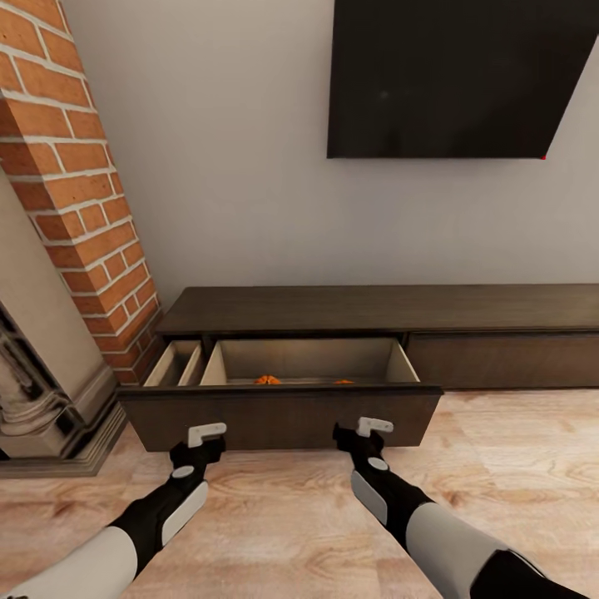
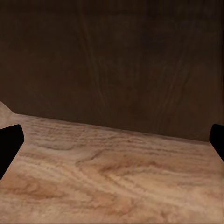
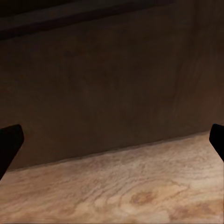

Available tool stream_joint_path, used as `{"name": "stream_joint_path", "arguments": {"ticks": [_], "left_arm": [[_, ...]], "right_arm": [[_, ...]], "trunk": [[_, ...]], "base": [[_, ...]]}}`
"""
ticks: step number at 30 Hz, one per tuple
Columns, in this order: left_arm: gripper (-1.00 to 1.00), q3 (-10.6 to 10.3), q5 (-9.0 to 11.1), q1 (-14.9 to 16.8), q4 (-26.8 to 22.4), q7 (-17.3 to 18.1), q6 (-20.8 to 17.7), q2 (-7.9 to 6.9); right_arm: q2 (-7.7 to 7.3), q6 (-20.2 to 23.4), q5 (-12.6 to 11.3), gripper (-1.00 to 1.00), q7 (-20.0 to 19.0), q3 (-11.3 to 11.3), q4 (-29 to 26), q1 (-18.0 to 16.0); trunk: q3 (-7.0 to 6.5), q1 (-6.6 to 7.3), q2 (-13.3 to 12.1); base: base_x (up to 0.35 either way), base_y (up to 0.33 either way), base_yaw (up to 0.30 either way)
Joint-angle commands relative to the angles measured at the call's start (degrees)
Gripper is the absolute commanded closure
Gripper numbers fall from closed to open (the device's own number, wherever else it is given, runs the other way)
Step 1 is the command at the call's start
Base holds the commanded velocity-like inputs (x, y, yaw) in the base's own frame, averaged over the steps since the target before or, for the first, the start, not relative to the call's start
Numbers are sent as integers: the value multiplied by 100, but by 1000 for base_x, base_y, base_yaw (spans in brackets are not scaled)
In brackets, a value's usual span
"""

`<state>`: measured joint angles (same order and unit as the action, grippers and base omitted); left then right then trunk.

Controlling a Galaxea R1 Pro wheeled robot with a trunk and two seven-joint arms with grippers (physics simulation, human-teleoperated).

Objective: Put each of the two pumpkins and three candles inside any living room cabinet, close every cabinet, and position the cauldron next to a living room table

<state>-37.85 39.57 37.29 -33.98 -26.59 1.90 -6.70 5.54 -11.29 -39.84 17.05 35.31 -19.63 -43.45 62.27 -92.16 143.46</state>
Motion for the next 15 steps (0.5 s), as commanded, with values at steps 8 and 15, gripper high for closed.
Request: {"name": "stream_joint_path", "arguments": {"ticks": [8, 15], "left_arm": [[-100, -114, 51, 6, 23, -40, 122, 4], [-100, -153, 51, 6, 27, -40, 240, 9]], "right_arm": [[-2, -607, -59, -100, -124, 71, 336, -6], [-1, -826, -59, -100, -147, 73, 524, -6]], "trunk": [[5, 1, 2], [5, 1, 2]], "base": [[0, 0, 0], [0, 0, 0]]}}
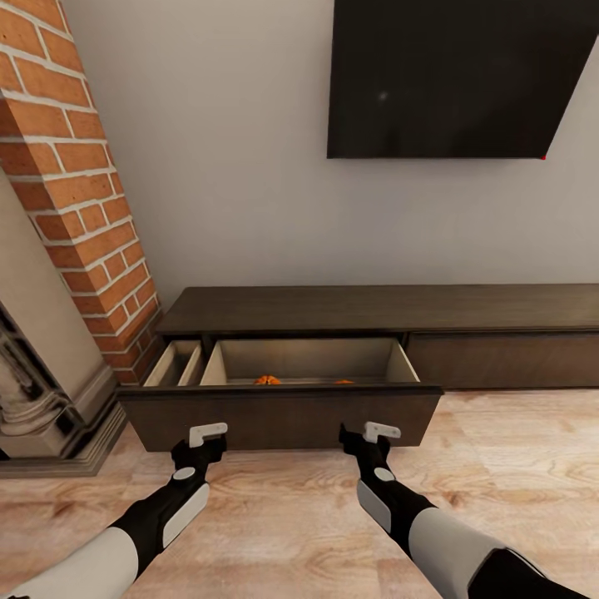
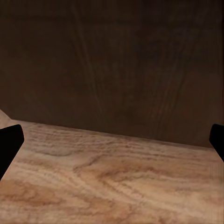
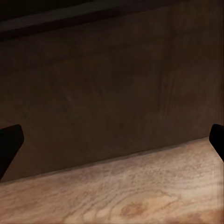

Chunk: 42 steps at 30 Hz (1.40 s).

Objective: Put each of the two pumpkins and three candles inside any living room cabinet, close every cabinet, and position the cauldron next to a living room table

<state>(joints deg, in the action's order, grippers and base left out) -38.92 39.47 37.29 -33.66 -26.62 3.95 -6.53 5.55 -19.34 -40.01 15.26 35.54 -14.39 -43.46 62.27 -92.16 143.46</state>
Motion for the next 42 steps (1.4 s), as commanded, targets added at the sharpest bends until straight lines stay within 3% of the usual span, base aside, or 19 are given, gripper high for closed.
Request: {"name": "stream_joint_path", "arguments": {"ticks": [1, 23, 31, 42], "left_arm": [[-100, -69, 61, 7, -6, -37, 42, -8], [-100, -116, 52, -2, -9, -53, 295, 3], [-100, -116, 55, -2, -9, -47, 303, -3], [-100, -184, 52, -17, -9, -46, 403, -15]], "right_arm": [[-1, -25, -42, -100, 29, 49, 6, -5], [8, -264, -24, -100, -2, 77, 102, 127], [8, -574, 184, -100, -15, 250, 309, 127], [2, -666, 213, -100, -143, 260, 323, 127]], "trunk": [[5, 1, 2], [5, 1, 2], [5, 1, 2], [49, -4, 5]], "base": [[0, 0, 0], [60, 0, 0], [0, 0, 0], [0, 0, 0]]}}
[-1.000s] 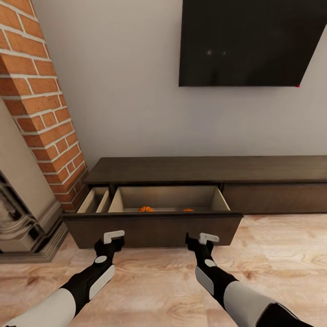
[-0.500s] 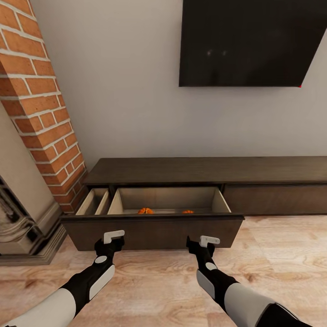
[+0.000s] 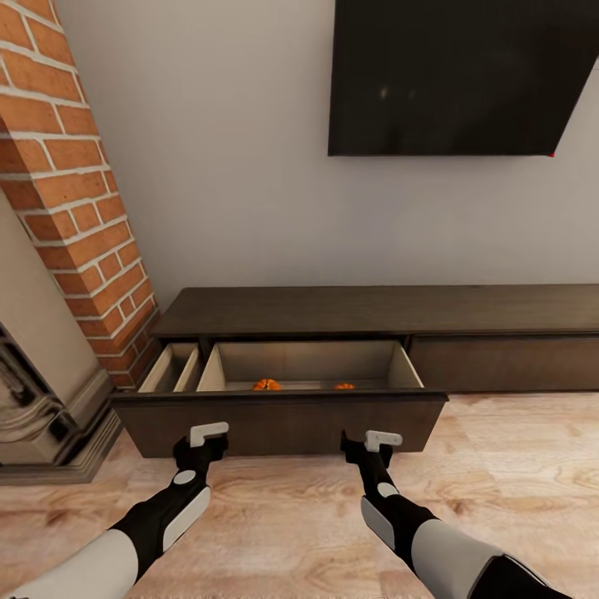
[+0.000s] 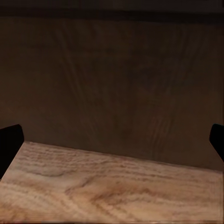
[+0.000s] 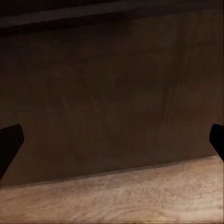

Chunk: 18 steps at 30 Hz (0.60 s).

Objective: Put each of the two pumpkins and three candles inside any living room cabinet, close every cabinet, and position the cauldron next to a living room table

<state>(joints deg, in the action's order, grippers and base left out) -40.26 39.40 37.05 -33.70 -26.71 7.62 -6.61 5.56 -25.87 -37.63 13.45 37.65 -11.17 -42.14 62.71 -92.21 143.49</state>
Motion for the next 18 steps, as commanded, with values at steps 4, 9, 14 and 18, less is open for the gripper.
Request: {"name": "stream_joint_path", "arguments": {"ticks": [4, 9, 14, 18], "left_arm": [[-100, -356, 53, 5, -5, -31, 112, -29], [-100, -967, 52, -2, -5, -28, 404, -49], [-100, -1076, 48, -4, -5, 187, 446, -58], [-100, -1085, 53, -5, -5, 554, 450, -74]], "right_arm": [[0, -21, -22, -100, 23, 55, 1, 15], [1, -31, -9, -100, -189, 56, 1, 61], [-19, -320, -15, -100, -248, 54, 1, 77], [-6, -528, -12, -100, -254, 57, 111, 103]], "trunk": [[94, -9, 8], [205, -22, 15], [249, -27, 17], [249, -27, 17]], "base": [[0, 0, 0], [0, 0, 0], [0, 0, 0], [0, 0, 0]]}}
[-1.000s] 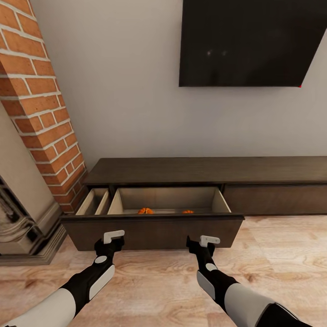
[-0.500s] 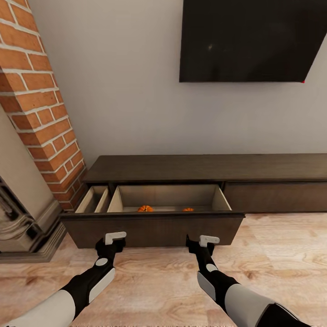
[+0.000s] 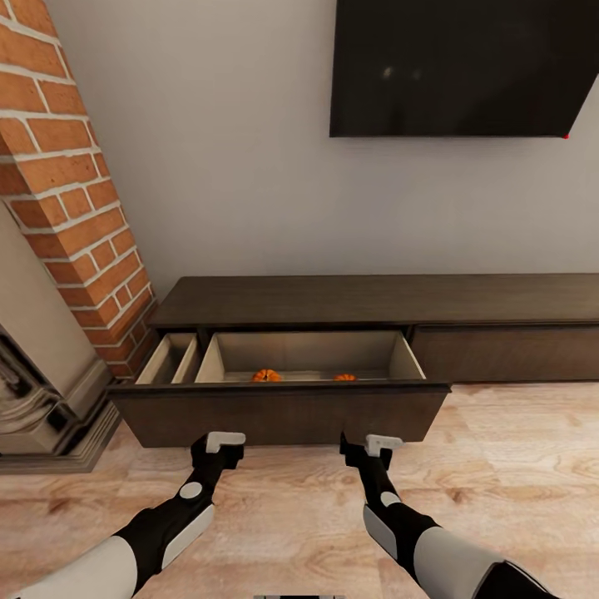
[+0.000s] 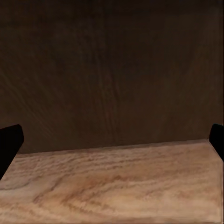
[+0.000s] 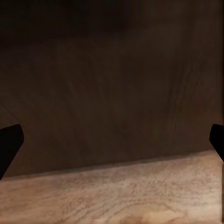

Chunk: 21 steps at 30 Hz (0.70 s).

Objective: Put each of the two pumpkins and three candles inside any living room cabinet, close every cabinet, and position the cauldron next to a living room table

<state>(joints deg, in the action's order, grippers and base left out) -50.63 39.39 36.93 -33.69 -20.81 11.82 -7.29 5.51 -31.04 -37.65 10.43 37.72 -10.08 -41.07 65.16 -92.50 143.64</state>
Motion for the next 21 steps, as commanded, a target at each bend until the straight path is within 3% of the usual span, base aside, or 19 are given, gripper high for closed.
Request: {"name": "stream_joint_path", "arguments": {"ticks": [1, 21], "left_arm": [[-100, -50, 56, 6, -6, 10, 30, -14], [-100, -34, 81, 6, -6, 69, 39, -27]], "right_arm": [[4, -35, -9, -100, 48, 50, 29, -2], [20, 0, -18, -100, 43, 59, 85, 3]], "trunk": [[5, 1, 2], [5, 1, 2]], "base": [[0, 0, 0], [16, 0, 0]]}}
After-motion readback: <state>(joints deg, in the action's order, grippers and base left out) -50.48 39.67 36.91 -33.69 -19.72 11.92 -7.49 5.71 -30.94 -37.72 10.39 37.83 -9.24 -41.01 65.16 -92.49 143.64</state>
